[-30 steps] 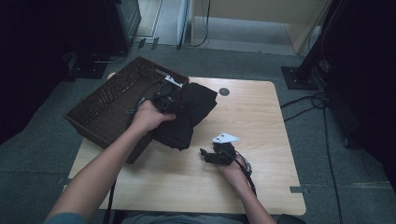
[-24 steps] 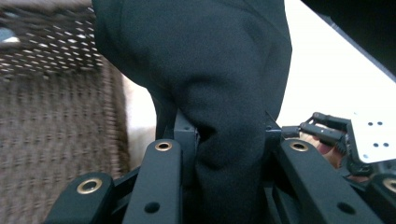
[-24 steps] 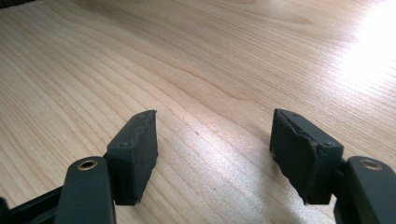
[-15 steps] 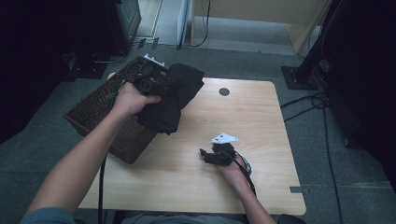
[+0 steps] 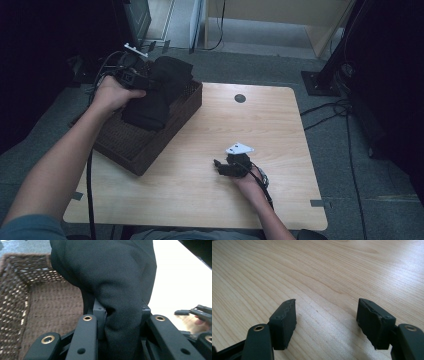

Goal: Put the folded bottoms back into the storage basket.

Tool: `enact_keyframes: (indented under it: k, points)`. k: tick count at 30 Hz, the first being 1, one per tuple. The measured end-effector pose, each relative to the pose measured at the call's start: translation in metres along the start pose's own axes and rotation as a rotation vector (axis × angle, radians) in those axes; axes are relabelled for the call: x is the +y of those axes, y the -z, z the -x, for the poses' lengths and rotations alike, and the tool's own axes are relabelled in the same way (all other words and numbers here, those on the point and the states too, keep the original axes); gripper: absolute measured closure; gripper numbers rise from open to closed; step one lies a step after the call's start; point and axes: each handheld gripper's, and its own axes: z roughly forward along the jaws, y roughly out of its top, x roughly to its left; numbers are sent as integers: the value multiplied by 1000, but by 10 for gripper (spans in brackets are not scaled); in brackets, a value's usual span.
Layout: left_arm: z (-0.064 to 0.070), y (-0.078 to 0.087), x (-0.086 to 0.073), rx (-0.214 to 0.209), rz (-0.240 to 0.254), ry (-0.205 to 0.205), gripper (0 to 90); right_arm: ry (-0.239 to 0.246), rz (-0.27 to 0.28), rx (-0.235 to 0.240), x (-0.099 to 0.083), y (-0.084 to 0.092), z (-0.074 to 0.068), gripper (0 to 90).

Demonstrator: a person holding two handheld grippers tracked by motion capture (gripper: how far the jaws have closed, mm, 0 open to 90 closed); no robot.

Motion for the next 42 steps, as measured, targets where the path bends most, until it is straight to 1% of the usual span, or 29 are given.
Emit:
enact_keyframes:
  k: [5, 9, 10, 12, 16, 17, 18, 19, 20, 22, 25, 29, 33, 34, 36, 38, 40, 42]
  points:
    - [-19, -8, -8, 19, -26, 0, 702, -4, 1, 0, 0, 0, 0, 324]
    - [-34, -19, -18, 20, -42, 10, 702, -3, 1, -1, 0, 0, 0, 324]
    - [-34, -19, -18, 20, -42, 10, 701, -3, 1, -1, 0, 0, 0, 324]
    - [-41, -31, -27, 10, -50, 37, 702, 1, -1, -4, 0, 0, 0, 324]
    - [-46, -53, -38, -4, -76, 35, 701, 7, -5, -9, 0, 0, -1, 324]
    - [-46, -53, -38, -4, -76, 35, 702, 7, -5, -9, 0, 0, -1, 324]
    - [-48, -63, -42, -14, -87, 41, 701, 6, -4, -12, 0, 0, -2, 323]
    - [-49, -69, -44, -18, -93, 43, 701, 7, -5, -12, 0, 0, -2, 324]
    - [-49, -74, -45, -17, -102, 41, 701, 6, -4, -13, 0, -1, -1, 324]
    - [-50, -84, -46, -28, -110, 45, 701, 5, -4, -19, 1, -1, -1, 324]
    - [-51, -98, -47, -38, -117, 39, 700, 2, -2, -25, 1, -1, -1, 324]
    - [-54, -114, -48, -47, -140, 36, 699, 3, -3, -26, 1, -1, -1, 323]
    - [-60, -122, -49, -49, -137, 56, 696, 4, -3, -24, 1, -1, -1, 319]
    - [-61, -123, -49, -46, -135, 56, 696, 3, -5, -23, 1, -1, -1, 318]
    - [-66, -124, -49, -30, -124, 69, 694, 4, -5, -22, 1, -1, -1, 315]
    - [-73, -125, -50, -22, -117, 84, 691, 5, -5, -21, 1, -1, -1, 314]
    - [-77, -126, -51, -12, -111, 86, 686, 4, -5, -21, 1, -1, -2, 313]
    - [-80, -127, -51, -5, -113, 78, 675, 7, -5, -21, 0, -1, -2, 312]
